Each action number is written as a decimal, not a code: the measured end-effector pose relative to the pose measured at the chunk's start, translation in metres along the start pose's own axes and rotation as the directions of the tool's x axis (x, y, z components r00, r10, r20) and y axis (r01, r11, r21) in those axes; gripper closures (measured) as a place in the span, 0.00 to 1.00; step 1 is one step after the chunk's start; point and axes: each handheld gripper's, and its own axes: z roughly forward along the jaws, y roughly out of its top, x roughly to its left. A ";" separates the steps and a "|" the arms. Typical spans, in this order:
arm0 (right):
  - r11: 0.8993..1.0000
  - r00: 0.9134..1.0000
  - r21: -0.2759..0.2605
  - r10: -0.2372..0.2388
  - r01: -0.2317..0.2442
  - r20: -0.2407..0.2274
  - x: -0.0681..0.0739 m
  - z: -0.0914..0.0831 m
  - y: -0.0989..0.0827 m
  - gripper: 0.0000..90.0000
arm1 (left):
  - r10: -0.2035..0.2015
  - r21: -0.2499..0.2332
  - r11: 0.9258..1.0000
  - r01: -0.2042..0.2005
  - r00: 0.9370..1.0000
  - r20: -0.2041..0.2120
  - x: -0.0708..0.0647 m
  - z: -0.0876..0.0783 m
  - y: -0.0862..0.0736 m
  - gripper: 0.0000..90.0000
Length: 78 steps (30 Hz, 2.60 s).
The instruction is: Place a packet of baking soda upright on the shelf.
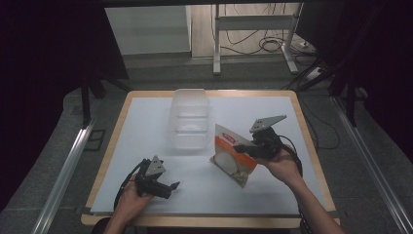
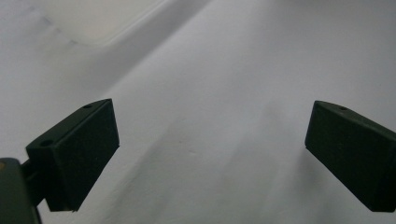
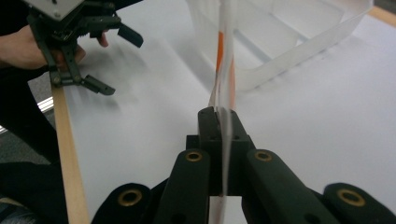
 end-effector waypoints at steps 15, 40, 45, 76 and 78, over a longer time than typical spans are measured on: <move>0.999 0.998 -0.045 0.010 -0.007 0.062 -0.025 -0.003 0.032 0.99 | 0.001 -0.002 1.000 -0.001 1.000 0.002 0.001 -0.001 0.000 0.03; 0.998 0.991 -0.062 -0.017 0.025 0.134 -0.058 0.008 0.096 0.99 | -0.001 -0.006 1.000 0.001 1.000 0.008 0.001 -0.001 0.000 0.03; 0.997 0.990 -0.071 -0.015 0.025 0.143 -0.064 0.011 0.109 0.99 | 0.000 -0.009 1.000 0.000 1.000 0.009 0.001 -0.001 0.000 0.03; 0.999 0.990 -0.024 -0.039 0.043 0.135 -0.093 0.072 0.164 0.99 | -0.023 -0.070 0.997 0.028 0.997 0.070 0.004 -0.007 0.000 0.02; 0.999 0.990 -0.020 -0.043 0.046 0.132 -0.093 0.078 0.168 0.99 | -0.021 -0.071 0.997 0.026 0.997 0.070 0.004 -0.007 0.000 0.02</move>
